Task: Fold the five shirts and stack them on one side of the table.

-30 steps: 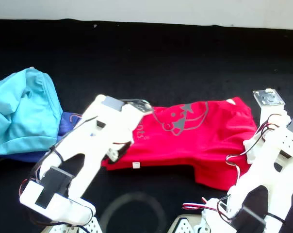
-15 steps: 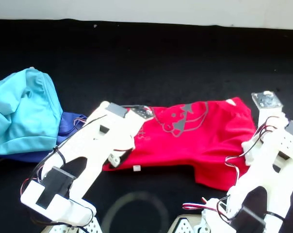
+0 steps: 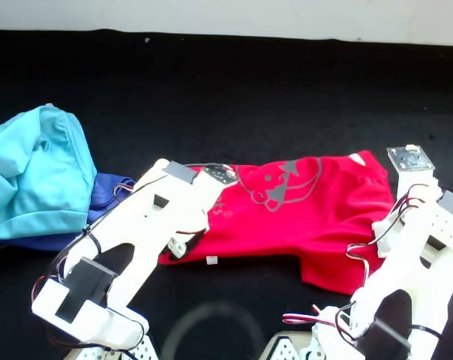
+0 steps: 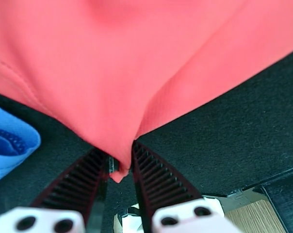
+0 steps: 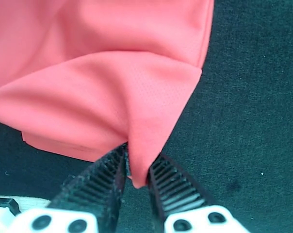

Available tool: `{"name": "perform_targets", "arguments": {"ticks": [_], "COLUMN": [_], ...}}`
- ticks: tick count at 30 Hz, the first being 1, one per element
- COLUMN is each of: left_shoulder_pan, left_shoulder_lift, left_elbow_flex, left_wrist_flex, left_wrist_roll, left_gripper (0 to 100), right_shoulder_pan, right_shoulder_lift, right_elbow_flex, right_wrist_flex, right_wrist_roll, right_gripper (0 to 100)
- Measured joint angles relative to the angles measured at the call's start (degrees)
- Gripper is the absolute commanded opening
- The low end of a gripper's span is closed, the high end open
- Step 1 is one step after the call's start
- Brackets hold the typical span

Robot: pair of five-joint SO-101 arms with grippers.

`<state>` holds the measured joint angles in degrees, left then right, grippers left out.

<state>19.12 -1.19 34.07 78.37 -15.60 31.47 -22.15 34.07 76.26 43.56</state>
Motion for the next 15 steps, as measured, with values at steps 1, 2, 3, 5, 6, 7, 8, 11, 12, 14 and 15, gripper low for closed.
{"name": "perform_targets", "arguments": {"ticks": [1,2,3,5,6,7,8,11,12,14,15], "left_shoulder_pan": [0.0,0.0,0.0,-0.2,-0.2,-0.2,-0.2,-0.1,-0.1,-0.2,-0.5], "left_shoulder_lift": [0.0,0.0,0.0,0.0,0.0,0.0,0.0,0.0,0.0,0.0,0.0], "left_elbow_flex": [0.0,0.0,0.0,0.0,0.0,0.0,0.0,-1.8,-3.1,-6.4,-8.3], "left_wrist_flex": [0.0,0.0,0.0,0.0,0.0,0.0,0.5,3.6,5.0,7.7,8.9], "left_wrist_roll": [0.0,0.0,0.0,0.0,0.0,0.0,0.0,0.0,0.0,0.0,0.0], "left_gripper": [11,14,16,18,18,18,18,18,18,18,18], "right_shoulder_pan": [0.0,0.0,0.0,0.0,0.0,0.0,0.0,0.0,0.0,0.0,0.0], "right_shoulder_lift": [0.0,0.0,0.0,0.0,0.0,0.0,0.0,0.0,0.0,0.0,0.0], "right_elbow_flex": [0.0,0.0,0.0,0.0,0.0,0.0,0.0,0.0,0.0,0.0,0.0], "right_wrist_flex": [0.0,0.0,0.0,0.0,0.0,0.3,1.1,2.5,2.6,2.6,2.6], "right_wrist_roll": [0.0,0.0,0.0,0.0,0.0,0.0,0.0,0.0,0.0,0.0,0.0], "right_gripper": [4.2,7.5,11.1,17.9,19.8,20.4,20.1,20.1,20.1,20.1,20.1]}}
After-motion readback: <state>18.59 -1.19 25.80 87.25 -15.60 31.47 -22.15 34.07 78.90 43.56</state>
